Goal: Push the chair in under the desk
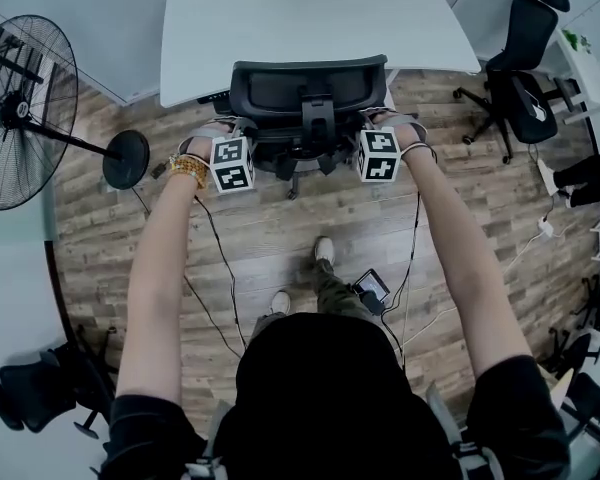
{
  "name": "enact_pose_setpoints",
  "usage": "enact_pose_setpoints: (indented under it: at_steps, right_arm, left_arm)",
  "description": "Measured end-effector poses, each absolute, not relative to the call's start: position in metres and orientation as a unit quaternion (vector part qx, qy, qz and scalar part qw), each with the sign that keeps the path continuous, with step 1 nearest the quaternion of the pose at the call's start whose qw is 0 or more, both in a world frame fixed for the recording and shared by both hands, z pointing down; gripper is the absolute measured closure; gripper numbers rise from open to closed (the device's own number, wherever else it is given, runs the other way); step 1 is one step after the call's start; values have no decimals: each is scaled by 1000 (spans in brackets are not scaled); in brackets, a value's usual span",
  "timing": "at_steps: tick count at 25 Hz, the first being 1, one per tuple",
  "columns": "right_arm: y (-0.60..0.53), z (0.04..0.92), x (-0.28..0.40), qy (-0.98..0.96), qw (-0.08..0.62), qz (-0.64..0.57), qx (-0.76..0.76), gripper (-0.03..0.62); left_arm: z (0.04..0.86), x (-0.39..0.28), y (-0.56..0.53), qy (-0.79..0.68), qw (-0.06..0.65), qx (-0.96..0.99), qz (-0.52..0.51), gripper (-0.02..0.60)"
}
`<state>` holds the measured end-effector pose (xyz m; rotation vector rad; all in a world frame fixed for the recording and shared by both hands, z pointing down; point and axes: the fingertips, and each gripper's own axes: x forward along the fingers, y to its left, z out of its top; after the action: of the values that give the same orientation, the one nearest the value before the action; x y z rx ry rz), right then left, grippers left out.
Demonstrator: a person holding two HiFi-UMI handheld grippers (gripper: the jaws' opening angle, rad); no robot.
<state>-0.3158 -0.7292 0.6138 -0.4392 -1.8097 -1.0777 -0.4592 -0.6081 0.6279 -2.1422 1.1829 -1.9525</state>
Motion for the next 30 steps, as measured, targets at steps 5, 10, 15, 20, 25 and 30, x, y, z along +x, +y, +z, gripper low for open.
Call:
enact_pose_setpoints:
  at_steps: [5,10,15,20,25,30]
  right_arm:
    - [-735,615,-319,-737,469,-450,-187,525]
    - [-762,614,-335,-735,463,-454,-198,525]
    - [-779,612,-351,-733,458,-459,-206,525]
    - [-798,611,-354,-729,453,-463,-220,525]
    - [-801,610,-356,-727,448,-469,-224,525]
    - [-803,611,-356,-724,445,-474,-230,525]
  left_arm:
    - [629,-459,-610,387,-3,-679,-623,503]
    - [630,-472,-633,396,-13,-675,-623,503]
    - [627,-484,-646,399,-22,-673,-623,503]
    - [625,-482,-662,409,-23,-669,-621,505]
    - [626,-482,-662,413,-29,-666,-620,505]
    - [627,-478,-662,422,-32,-662,-619,506]
